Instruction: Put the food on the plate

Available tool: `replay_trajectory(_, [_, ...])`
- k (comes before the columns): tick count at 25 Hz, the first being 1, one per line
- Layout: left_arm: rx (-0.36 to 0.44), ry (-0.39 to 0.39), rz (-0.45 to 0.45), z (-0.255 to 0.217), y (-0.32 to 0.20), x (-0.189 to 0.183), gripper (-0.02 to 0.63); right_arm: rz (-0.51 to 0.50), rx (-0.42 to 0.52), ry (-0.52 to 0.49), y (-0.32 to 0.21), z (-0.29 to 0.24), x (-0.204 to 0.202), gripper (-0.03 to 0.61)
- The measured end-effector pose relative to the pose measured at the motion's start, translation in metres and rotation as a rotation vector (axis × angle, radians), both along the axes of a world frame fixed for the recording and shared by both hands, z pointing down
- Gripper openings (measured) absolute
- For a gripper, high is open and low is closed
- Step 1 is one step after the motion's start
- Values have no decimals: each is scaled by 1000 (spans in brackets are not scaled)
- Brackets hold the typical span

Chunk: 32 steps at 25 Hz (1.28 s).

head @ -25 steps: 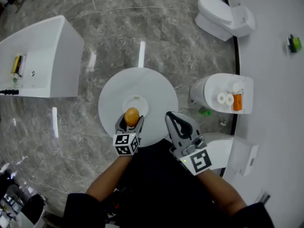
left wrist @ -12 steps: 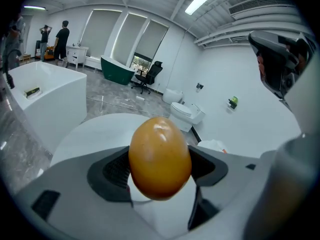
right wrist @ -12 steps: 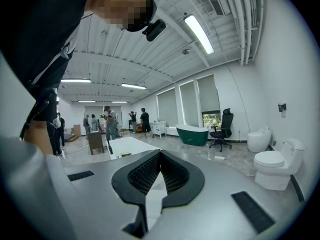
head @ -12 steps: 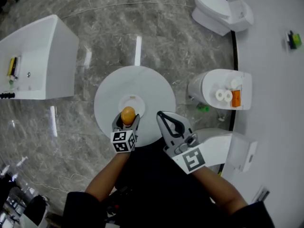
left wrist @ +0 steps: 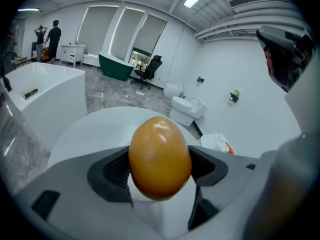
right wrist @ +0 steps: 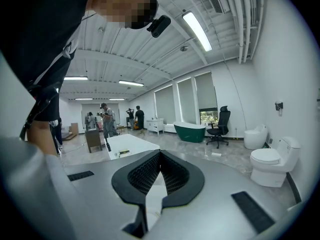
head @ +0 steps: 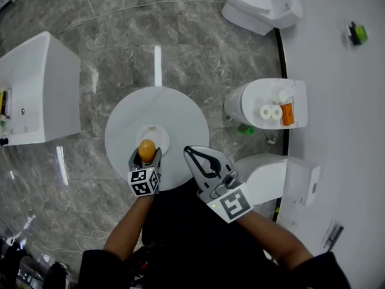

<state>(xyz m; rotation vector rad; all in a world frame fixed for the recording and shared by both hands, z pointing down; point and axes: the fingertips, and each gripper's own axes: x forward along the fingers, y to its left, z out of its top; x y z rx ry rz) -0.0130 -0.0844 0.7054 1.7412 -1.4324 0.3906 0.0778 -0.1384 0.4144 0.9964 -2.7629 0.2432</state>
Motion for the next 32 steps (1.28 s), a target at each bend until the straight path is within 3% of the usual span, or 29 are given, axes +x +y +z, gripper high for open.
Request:
replay_trajectory(7, [-32, -23, 42, 19, -6, 1, 336, 37, -26, 11, 0, 6, 15, 8])
replay_trajectory(17, [-66, -23, 34, 35, -4, -4, 336, 58, -42, 6, 2, 10, 23, 8])
replay_trajectory(32, [-132, -25, 81, 63, -5, 4, 337, 52, -61, 16, 2, 18, 27, 8])
